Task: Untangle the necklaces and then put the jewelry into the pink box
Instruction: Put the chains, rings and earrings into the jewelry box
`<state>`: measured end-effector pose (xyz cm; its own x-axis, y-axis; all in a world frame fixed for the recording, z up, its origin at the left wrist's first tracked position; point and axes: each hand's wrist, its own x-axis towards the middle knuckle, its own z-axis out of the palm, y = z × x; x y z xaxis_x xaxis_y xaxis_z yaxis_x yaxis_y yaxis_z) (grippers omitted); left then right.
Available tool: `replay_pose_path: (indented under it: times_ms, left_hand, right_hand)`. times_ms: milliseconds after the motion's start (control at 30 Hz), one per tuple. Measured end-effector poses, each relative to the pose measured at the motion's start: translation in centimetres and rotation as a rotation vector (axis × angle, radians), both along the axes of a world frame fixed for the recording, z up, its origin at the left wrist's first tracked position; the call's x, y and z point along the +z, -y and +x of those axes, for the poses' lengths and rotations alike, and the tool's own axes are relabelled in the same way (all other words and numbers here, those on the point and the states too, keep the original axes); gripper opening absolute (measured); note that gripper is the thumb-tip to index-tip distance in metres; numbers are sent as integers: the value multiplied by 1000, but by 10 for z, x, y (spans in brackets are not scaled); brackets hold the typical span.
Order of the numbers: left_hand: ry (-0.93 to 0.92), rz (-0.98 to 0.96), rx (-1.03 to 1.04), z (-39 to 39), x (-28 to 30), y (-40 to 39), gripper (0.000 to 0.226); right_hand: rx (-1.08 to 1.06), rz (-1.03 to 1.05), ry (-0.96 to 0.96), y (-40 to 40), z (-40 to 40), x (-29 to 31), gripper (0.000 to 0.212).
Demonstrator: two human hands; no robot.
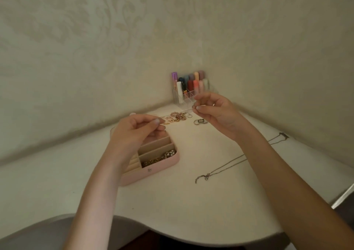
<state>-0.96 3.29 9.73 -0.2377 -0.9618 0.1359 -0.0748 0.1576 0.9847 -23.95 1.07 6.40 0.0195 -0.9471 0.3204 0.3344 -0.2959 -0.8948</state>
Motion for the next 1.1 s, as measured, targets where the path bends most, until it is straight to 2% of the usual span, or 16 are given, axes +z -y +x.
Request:
replay_pose_path:
  times_ms: [167,667,767,900,1000,1100]
  left_hand:
    - [9,0,-13,9,3,-2,16]
    - [302,42,111,36,-33,3,10]
    - [312,5,154,34,-28,0,18]
    - [238,7,27,7,-26,-15,33]
    - [192,11,-10,-15,-33,-29,25]
    - [126,-39,118,-10,-39,-26,15]
  right_hand:
    - [35,-2,-11,0,6,-3,29]
    - [112,55,-116,-9,20,-2,29]
    - [163,34,-61,-12,29,1,28]
    - [262,-18,-72,-17,48,0,30]
    - [270,-41,-118,-19,54,-2,28]
    - [164,-31,-168,-14,47,-4,25]
